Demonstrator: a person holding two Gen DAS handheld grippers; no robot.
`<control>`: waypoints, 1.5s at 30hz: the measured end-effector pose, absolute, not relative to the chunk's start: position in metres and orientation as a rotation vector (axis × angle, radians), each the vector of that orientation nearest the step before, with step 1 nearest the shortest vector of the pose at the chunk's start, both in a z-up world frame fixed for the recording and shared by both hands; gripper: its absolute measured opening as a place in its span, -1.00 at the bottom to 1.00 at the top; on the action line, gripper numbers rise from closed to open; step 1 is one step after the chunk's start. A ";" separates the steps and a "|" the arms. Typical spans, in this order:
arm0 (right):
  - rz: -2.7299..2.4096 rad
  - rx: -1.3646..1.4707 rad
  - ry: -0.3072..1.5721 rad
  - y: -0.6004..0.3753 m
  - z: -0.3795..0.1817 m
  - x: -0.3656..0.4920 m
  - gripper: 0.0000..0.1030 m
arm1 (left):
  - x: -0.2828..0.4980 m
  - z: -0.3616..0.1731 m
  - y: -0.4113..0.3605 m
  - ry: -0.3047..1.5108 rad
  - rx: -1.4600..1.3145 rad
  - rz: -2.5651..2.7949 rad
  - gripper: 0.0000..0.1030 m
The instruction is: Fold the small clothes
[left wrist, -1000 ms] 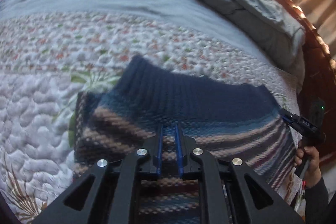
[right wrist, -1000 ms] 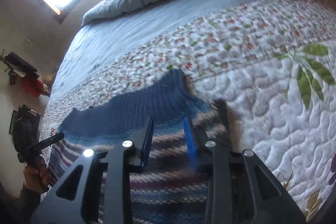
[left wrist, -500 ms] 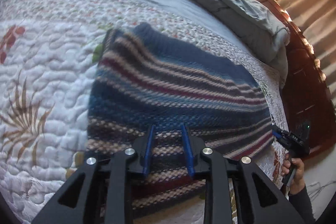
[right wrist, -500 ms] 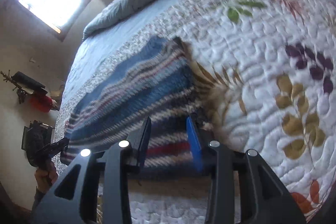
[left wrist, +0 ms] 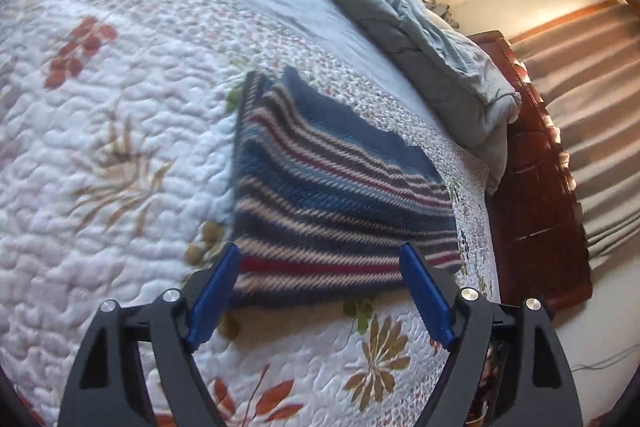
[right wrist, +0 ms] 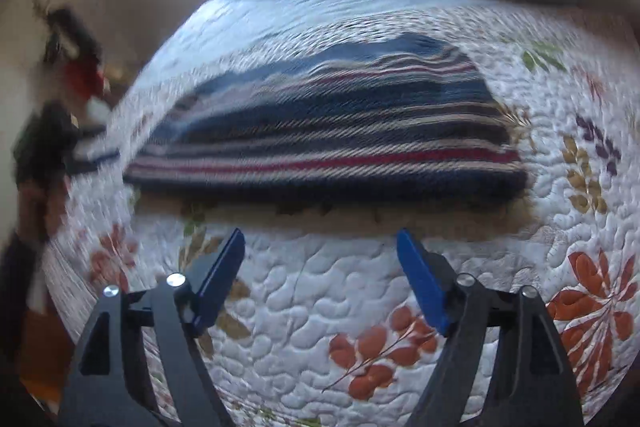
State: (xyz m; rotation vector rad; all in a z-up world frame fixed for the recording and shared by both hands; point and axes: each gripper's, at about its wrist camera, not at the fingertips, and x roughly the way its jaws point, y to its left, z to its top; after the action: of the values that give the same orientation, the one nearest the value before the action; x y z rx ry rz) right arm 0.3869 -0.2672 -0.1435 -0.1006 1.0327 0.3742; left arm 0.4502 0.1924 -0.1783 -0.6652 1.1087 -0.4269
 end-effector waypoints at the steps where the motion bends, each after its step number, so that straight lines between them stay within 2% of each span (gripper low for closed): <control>1: 0.379 -0.215 1.008 -0.237 -0.146 0.371 0.65 | 0.447 -0.179 0.198 1.117 -0.666 -0.415 0.66; 6: 0.490 -0.395 0.967 -0.144 -0.157 0.337 0.70 | 0.451 -0.190 0.215 1.158 -0.702 -0.375 0.70; 17: 0.562 -0.530 0.867 -0.051 -0.173 0.365 0.70 | 0.507 -0.225 0.220 1.207 -0.747 -0.371 0.72; 29: 0.585 -0.595 0.836 -0.013 -0.202 0.403 0.70 | 0.573 -0.252 0.196 1.283 -0.640 -0.412 0.72; 45: 0.467 -0.711 0.723 0.018 -0.231 0.427 0.70 | 0.616 -0.264 0.176 1.306 -0.619 -0.486 0.77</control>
State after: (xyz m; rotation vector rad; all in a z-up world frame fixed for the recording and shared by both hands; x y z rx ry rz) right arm 0.4267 0.0179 -0.2314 -0.7108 0.7226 0.4668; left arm 0.6160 0.1758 -0.2642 -0.6192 1.3057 -0.4864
